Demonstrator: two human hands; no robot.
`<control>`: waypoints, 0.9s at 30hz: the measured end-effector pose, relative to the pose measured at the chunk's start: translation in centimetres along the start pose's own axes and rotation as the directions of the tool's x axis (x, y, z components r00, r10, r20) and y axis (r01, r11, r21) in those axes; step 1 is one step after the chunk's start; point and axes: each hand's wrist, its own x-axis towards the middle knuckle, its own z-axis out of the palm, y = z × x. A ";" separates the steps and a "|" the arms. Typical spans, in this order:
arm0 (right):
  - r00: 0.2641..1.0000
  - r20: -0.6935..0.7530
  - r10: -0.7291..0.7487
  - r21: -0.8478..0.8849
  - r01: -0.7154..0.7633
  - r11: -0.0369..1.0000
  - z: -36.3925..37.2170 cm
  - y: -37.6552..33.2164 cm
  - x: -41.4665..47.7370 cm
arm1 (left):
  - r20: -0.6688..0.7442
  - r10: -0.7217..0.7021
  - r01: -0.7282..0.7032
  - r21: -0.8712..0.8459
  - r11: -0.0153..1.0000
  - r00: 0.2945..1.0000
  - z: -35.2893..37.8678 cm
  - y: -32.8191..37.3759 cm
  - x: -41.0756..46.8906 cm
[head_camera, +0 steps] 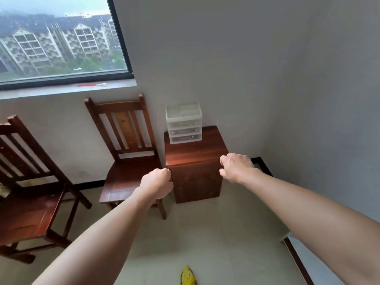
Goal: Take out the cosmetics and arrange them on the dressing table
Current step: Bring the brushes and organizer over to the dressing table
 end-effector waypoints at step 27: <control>0.867 0.434 0.245 0.404 -0.430 0.807 8.9 2.5 46.6 | 0.451 -0.369 0.579 -0.695 0.425 0.813 2.7 -8.5 46.0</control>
